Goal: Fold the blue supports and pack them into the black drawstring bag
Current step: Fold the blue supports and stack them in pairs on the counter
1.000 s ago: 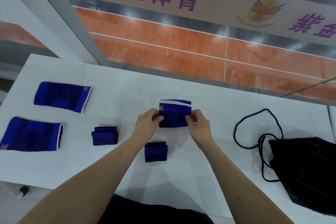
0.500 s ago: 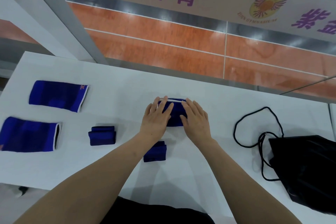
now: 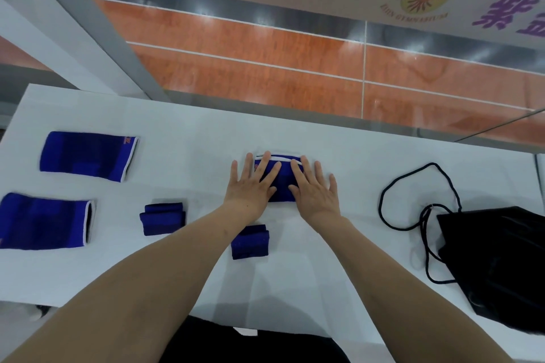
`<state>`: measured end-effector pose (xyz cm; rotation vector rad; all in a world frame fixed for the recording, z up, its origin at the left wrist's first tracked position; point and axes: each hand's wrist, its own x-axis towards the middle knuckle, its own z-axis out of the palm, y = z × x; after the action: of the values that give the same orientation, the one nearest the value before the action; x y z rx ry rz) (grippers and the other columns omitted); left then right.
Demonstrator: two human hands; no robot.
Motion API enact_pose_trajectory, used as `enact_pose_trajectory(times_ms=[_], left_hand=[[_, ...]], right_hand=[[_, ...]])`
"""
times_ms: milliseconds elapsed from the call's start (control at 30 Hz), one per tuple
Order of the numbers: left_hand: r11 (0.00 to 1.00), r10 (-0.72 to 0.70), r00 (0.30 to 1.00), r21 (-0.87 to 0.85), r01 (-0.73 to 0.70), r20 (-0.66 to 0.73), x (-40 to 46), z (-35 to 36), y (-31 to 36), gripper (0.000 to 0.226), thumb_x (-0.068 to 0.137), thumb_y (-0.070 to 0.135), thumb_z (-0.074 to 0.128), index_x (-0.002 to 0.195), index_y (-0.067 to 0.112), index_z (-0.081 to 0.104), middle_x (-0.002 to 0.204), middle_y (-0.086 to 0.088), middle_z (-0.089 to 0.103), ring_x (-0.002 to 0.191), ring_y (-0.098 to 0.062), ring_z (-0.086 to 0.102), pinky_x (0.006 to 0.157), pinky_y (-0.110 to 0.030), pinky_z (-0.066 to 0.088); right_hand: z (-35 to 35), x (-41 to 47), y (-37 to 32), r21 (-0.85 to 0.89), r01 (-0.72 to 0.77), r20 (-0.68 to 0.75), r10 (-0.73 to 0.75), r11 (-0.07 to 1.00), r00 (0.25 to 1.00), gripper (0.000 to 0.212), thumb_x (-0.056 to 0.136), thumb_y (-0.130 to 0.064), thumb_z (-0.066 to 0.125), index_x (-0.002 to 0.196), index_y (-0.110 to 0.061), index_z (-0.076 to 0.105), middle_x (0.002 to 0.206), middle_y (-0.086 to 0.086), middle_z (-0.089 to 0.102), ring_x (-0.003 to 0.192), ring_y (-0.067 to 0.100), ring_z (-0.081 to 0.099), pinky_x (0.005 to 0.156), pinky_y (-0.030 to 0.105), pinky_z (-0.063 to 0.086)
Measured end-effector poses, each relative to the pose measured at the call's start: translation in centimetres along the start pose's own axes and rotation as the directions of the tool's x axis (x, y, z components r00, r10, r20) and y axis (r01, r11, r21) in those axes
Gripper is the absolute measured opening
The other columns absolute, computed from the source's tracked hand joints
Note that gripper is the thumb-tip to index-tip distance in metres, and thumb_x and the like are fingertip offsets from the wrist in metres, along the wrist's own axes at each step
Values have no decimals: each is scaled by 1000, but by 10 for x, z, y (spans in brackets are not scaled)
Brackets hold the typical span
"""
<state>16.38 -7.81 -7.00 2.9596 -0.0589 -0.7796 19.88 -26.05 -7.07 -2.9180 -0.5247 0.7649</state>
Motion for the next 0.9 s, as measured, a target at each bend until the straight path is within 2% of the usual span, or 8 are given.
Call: enact_pose_trajectory(times_ms=[67, 133, 233, 333, 400, 567, 667, 900], left_hand=[[999, 0, 1000, -50, 0, 3, -3, -6, 2, 59, 108, 42, 21, 158, 35, -9, 167, 1, -21, 153, -33, -18, 122, -58, -3], [988, -3, 998, -153, -8, -69, -13, -10, 0, 55, 108, 33, 28, 159, 28, 9, 169, -3, -11, 155, -31, -10, 124, -54, 5], [952, -104, 966, -306, 27, -237, -44, -18, -10, 47, 104, 24, 40, 151, 19, 34, 165, -12, 19, 152, -33, 18, 120, -49, 27], [911, -239, 915, -401, 96, -325, -79, -23, -33, 39, 102, 21, 46, 141, 19, 48, 149, -10, 43, 134, -29, 45, 104, -43, 44], [891, -302, 889, -434, 135, -343, -100, -24, -55, 35, 103, 21, 46, 137, 20, 51, 142, -8, 48, 126, -27, 50, 97, -42, 49], [849, -412, 851, -476, 230, -325, -142, -21, -128, 33, 103, 21, 48, 135, 17, 53, 137, -8, 51, 123, -27, 52, 98, -42, 49], [829, -466, 827, -482, 283, -316, -166, -16, -175, 31, 102, 21, 50, 132, 17, 56, 131, -8, 55, 115, -27, 56, 91, -40, 53], [752, -573, 784, -532, 389, -238, -214, 10, -274, 24, 102, 25, 50, 123, 17, 59, 121, -3, 57, 107, -22, 55, 85, -36, 51]], right_hand=[[-8, 0, -6, 24, -30, -4, 30, 999, 1000, 60, 110, -42, 34, 163, -32, 9, 173, -5, 2, 160, 27, -1, 126, 55, 11], [-15, -3, -14, 73, -50, -80, 56, 996, 995, 56, 107, -38, 43, 159, -29, 24, 170, 0, 15, 158, 28, 8, 124, 52, 16], [-25, -19, -36, 180, -12, -296, 66, 984, 953, 46, 101, -30, 52, 146, -20, 46, 152, 5, 45, 141, 28, 38, 113, 46, 34], [-30, -33, -71, 238, 31, -334, 51, 971, 941, 40, 100, -27, 55, 139, -18, 54, 140, 4, 57, 129, 29, 50, 106, 44, 43], [-30, -40, -101, 275, 58, -315, 33, 960, 948, 37, 100, -27, 55, 136, -18, 57, 137, 4, 60, 126, 28, 52, 104, 43, 45], [-24, -46, -184, 259, 164, -310, -78, 952, 947, 32, 102, -24, 55, 133, -20, 58, 138, 1, 59, 130, 23, 51, 106, 40, 45], [-20, -39, -235, 251, 234, -318, -148, 939, 937, 31, 101, -22, 54, 132, -18, 60, 135, 0, 60, 126, 23, 53, 102, 38, 46], [-4, -11, -346, 188, 285, -236, -238, 940, 942, 30, 102, -24, 50, 131, -22, 59, 136, -2, 56, 125, 20, 50, 103, 37, 46]])
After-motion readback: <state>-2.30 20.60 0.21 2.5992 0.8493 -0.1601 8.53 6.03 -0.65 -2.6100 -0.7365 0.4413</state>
